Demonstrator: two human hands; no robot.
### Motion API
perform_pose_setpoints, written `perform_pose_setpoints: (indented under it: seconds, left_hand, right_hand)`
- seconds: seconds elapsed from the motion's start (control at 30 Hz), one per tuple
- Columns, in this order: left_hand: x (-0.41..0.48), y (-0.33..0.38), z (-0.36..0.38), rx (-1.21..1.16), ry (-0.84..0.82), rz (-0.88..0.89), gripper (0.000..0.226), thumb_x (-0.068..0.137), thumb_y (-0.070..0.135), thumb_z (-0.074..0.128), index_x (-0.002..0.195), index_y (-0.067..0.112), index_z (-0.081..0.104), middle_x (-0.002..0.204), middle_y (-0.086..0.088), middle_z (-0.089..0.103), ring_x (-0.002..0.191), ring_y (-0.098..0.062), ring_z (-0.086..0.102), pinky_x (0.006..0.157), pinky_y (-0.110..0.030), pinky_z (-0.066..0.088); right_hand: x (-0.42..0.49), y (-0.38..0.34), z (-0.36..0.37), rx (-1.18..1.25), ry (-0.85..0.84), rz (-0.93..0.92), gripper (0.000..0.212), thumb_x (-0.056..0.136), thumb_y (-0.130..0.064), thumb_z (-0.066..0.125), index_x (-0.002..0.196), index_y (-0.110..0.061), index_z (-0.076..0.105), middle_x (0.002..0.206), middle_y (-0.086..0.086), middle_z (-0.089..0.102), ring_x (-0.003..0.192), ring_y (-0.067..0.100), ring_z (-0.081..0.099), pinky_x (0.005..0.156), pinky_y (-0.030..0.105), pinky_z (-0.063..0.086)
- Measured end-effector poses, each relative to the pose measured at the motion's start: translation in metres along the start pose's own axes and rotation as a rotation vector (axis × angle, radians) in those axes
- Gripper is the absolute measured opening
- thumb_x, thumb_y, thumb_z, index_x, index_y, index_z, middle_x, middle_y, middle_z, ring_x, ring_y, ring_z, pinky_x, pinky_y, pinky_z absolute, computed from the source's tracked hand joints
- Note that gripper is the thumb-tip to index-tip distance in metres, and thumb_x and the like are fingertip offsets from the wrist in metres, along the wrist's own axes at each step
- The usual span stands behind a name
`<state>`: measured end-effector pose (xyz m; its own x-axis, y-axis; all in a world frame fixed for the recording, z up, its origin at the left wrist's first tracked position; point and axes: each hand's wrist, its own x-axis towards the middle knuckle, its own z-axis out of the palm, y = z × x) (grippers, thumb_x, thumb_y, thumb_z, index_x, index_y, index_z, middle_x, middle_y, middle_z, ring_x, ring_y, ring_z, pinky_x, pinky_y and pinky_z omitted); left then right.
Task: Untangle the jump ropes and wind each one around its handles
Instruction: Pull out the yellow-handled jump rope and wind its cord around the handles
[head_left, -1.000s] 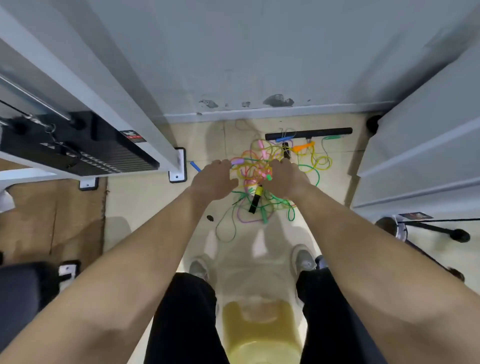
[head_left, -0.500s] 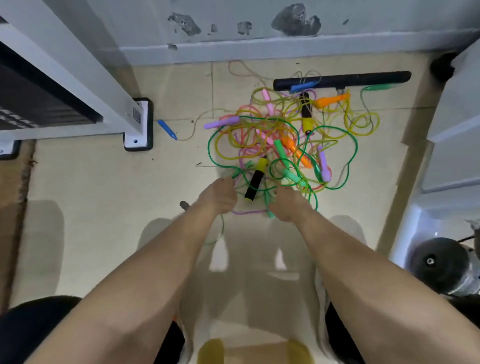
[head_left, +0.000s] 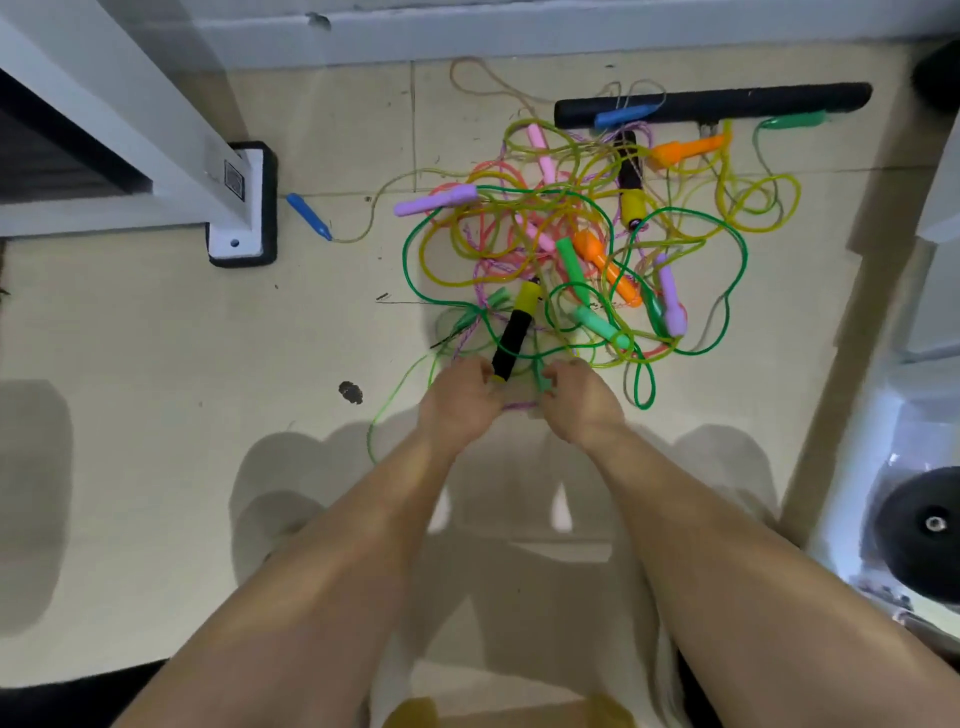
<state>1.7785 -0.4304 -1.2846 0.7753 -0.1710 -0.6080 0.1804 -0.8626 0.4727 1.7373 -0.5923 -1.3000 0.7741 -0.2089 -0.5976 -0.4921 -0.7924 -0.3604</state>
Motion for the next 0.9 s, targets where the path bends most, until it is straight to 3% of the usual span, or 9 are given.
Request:
perform_pose_setpoints:
  seconds: [0.13,0.23,0.3,0.4,0.47,0.6,0.7,0.8,0.9]
  left_hand:
    - [0.063,0.009,0.019,0.017,0.06,0.03,0.031,0.077,0.044,0.065,0.094,0.02,0.056,0.088,-0.003,0.064,0.083,-0.03,0.065,0.063,-0.036,0.05]
    - [0.09,0.004,0.038,0.05,0.069,0.013,0.049,0.078,0.043,0.068,0.119,0.019,0.054,0.104,-0.005,0.066,0.094,-0.029,0.068,0.074,-0.04,0.055]
    - [0.09,0.007,0.039,0.052,0.054,0.019,0.052,0.084,0.037,0.067,0.129,0.018,0.05,0.113,-0.007,0.066,0.102,-0.03,0.066,0.08,-0.04,0.054]
    - [0.076,0.015,0.022,0.081,-0.117,0.033,0.032,0.089,0.037,0.065,0.109,0.013,0.057,0.096,-0.008,0.066,0.086,-0.028,0.064,0.069,-0.033,0.047]
    - [0.059,0.014,0.001,0.01,-0.298,-0.01,0.032,0.087,0.029,0.07,0.112,0.009,0.062,0.089,-0.009,0.068,0.076,-0.024,0.06,0.063,-0.029,0.046]
    - [0.016,0.009,-0.054,-0.126,-0.629,-0.013,0.038,0.081,0.017,0.076,0.117,0.027,0.068,0.089,-0.005,0.072,0.074,-0.019,0.062,0.059,-0.024,0.044]
    - [-0.026,0.015,-0.1,-0.144,-0.743,0.051,0.042,0.077,0.014,0.074,0.105,0.044,0.068,0.085,0.01,0.072,0.08,-0.012,0.066,0.071,-0.025,0.047]
    - [-0.065,0.021,-0.141,-0.332,-0.768,0.056,0.048,0.081,-0.01,0.065,0.111,0.026,0.064,0.093,0.0,0.074,0.093,-0.016,0.068,0.078,-0.026,0.052]
    - [-0.099,0.036,-0.178,-0.604,-0.596,0.015,0.037,0.075,-0.019,0.051,0.097,0.01,0.058,0.086,-0.008,0.069,0.091,-0.024,0.066,0.075,-0.029,0.054]
  right_hand:
    - [0.055,-0.004,0.005,0.101,0.086,-0.02,0.025,0.082,-0.013,0.049,0.101,-0.013,0.064,0.106,0.011,0.063,0.099,0.036,0.061,0.068,0.034,0.044]
    - [0.072,-0.007,0.005,-0.047,-0.061,-0.029,0.032,0.087,-0.025,0.061,0.118,-0.019,0.063,0.12,0.009,0.062,0.107,0.033,0.06,0.08,0.036,0.051]
    - [0.074,-0.005,0.003,-0.168,-0.099,-0.024,0.023,0.087,-0.03,0.061,0.109,-0.022,0.063,0.113,0.007,0.064,0.1,0.031,0.062,0.075,0.035,0.051]
    - [0.066,-0.011,-0.02,-0.076,0.082,0.018,0.015,0.095,-0.032,0.053,0.102,-0.02,0.059,0.1,0.008,0.066,0.092,0.033,0.062,0.066,0.034,0.043]
    - [0.056,-0.015,-0.044,0.084,0.233,0.112,0.021,0.097,-0.027,0.05,0.114,-0.018,0.059,0.104,0.012,0.068,0.095,0.036,0.062,0.067,0.035,0.041]
    - [0.029,-0.02,-0.08,0.372,0.205,0.168,0.05,0.093,-0.011,0.044,0.141,-0.022,0.048,0.124,0.013,0.065,0.112,0.035,0.061,0.08,0.037,0.049]
    - [-0.011,-0.036,-0.098,0.497,0.08,0.001,0.047,0.09,0.0,0.041,0.125,-0.016,0.068,0.129,0.006,0.063,0.123,0.025,0.056,0.088,0.019,0.039]
    - [-0.061,-0.059,-0.121,0.697,-0.083,-0.079,0.031,0.088,-0.01,0.048,0.089,0.006,0.074,0.108,0.019,0.069,0.098,0.02,0.063,0.067,-0.001,0.036]
    - [-0.096,-0.073,-0.135,0.859,-0.189,-0.14,0.049,0.096,-0.031,0.039,0.065,-0.002,0.063,0.094,0.029,0.07,0.086,0.019,0.066,0.079,0.01,0.044]
